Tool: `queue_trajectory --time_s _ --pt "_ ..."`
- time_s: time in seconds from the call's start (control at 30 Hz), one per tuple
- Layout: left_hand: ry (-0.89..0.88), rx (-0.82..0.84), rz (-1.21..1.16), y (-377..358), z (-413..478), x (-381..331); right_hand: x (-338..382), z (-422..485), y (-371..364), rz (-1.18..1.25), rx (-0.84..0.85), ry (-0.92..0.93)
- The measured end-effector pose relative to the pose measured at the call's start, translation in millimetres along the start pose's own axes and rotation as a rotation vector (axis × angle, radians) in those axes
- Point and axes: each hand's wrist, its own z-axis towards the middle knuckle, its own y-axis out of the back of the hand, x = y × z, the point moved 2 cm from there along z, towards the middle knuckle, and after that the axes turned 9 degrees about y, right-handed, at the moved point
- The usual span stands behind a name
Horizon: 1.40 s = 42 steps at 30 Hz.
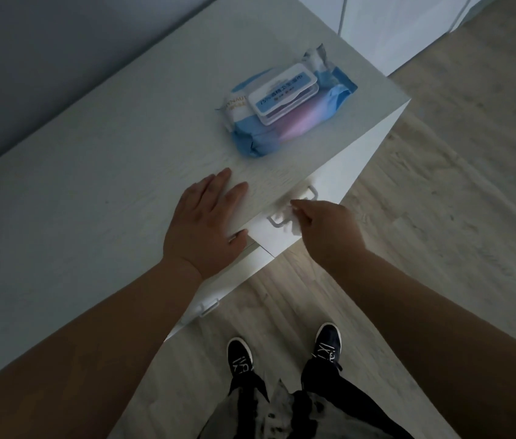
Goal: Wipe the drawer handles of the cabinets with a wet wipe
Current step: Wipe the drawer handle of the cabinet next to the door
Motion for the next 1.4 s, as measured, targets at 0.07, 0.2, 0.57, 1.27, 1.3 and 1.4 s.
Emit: queue_trajectory --time_s 0.07,0.2,0.57,1.27,1.3,1.4 --pt "-0.004 -0.014 0.005 1 0 -1 -7 -4 1 -0.004 -0.076 -0.067" --pt "0.005 0.008 0.015 0 -1 -1 19 -12 -23 0.055 0.022 -0.001" --pt "-0.011 0.084 0.062 -1 -2 0 66 -63 -82 0.452 -0.202 -0.271" --pt "-0.149 0.268 -0.122 19 -76 9 107 -162 -53 0.389 -0.441 -0.59" --pt "-0.178 0.259 -0.148 20 -91 13 110 -167 -53 0.363 -0.432 -0.592" --pt "-0.247 0.187 -0.182 15 -134 34 117 -179 -57 0.286 -0.357 -0.567"
